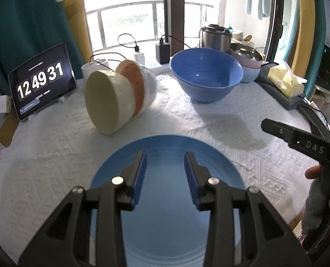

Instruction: Organize plates and bowls

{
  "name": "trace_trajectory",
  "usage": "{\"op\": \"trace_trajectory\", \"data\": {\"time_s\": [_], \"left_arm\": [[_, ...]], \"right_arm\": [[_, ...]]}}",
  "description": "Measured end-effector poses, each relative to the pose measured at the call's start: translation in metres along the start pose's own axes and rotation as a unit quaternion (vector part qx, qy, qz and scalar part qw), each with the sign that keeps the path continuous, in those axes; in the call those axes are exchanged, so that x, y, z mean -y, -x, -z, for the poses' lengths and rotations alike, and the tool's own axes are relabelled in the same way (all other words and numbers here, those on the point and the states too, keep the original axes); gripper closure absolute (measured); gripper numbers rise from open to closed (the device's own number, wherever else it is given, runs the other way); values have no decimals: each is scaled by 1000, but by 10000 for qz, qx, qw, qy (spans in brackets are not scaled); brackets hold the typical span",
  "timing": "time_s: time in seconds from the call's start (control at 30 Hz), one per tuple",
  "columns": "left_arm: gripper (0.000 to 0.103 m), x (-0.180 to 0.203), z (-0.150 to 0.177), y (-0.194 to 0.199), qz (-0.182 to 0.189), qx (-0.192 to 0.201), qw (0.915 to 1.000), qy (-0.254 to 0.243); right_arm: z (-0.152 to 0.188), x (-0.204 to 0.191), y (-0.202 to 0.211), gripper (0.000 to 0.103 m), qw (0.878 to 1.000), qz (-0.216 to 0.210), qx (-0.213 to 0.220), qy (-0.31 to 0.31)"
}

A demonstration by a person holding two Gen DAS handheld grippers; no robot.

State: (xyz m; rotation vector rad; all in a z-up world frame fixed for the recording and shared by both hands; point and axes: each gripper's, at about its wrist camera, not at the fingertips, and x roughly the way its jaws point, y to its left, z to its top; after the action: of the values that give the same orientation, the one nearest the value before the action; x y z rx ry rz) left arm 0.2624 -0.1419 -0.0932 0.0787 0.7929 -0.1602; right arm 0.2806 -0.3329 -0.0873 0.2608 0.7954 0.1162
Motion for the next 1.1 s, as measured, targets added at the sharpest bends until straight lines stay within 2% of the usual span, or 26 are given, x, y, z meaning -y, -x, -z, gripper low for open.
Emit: {"op": "trace_trajectory", "data": {"time_s": [0.13,0.4,1.1], "left_arm": [[59,9,-4,-3,64,30,9999,-76],[58,22,-18,-9,150,95,9997,-159],[58,40,-55,-43,361,209,9990,-189]], "right_arm": [[0,12,0,56,9999,42,-6,-96],[-3,31,1,56,9997,121,12,-209],[-30,51,-5,56,9993,337,114,-84]]}}
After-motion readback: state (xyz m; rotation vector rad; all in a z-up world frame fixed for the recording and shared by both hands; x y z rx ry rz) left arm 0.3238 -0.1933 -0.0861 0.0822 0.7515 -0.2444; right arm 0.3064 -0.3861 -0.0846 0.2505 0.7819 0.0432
